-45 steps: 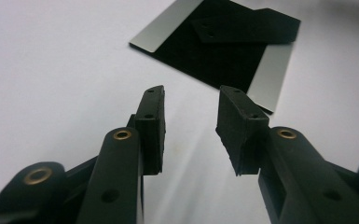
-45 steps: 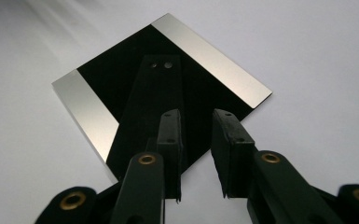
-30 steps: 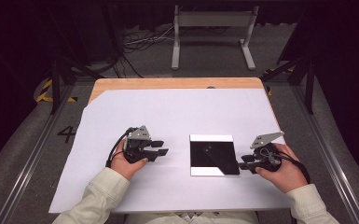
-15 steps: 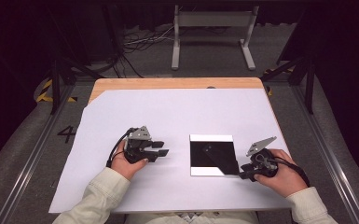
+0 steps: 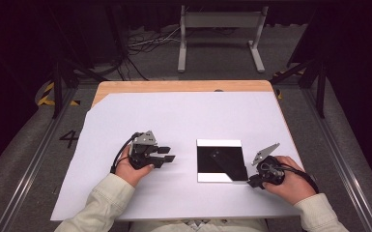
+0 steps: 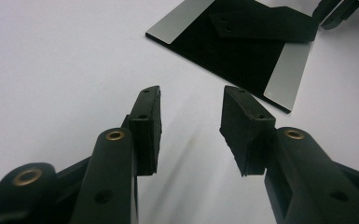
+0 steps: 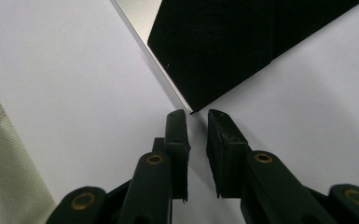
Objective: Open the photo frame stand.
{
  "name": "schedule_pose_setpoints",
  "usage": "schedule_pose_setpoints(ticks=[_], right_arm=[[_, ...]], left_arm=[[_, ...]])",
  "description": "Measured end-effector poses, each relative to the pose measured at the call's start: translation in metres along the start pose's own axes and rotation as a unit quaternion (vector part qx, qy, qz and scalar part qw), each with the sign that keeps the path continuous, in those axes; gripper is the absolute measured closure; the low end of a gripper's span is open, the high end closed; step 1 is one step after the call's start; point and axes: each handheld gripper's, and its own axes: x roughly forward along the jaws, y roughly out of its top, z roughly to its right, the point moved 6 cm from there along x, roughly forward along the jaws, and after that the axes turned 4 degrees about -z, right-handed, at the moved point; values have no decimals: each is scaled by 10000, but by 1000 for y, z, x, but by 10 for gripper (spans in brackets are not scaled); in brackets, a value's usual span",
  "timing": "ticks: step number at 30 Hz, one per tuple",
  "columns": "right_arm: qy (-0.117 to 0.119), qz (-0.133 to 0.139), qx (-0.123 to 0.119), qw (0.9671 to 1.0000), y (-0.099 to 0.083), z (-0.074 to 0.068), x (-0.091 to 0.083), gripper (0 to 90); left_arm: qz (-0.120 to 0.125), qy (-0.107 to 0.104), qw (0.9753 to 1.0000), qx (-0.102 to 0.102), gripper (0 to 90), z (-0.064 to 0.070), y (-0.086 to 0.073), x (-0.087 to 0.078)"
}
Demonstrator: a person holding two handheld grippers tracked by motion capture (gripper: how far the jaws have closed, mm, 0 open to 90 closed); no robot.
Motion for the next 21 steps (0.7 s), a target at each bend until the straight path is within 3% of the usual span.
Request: schedule_pose_setpoints(ticks=[8, 21], right_arm=[[-50, -72, -152, 9998, 2, 0, 3, 865], [-67, 105, -136, 9998, 3, -1, -5, 874]], left_arm=[[-16, -20, 10000, 5, 583, 0, 0, 1], [-13, -24, 10000, -23, 579, 0, -1, 1]])
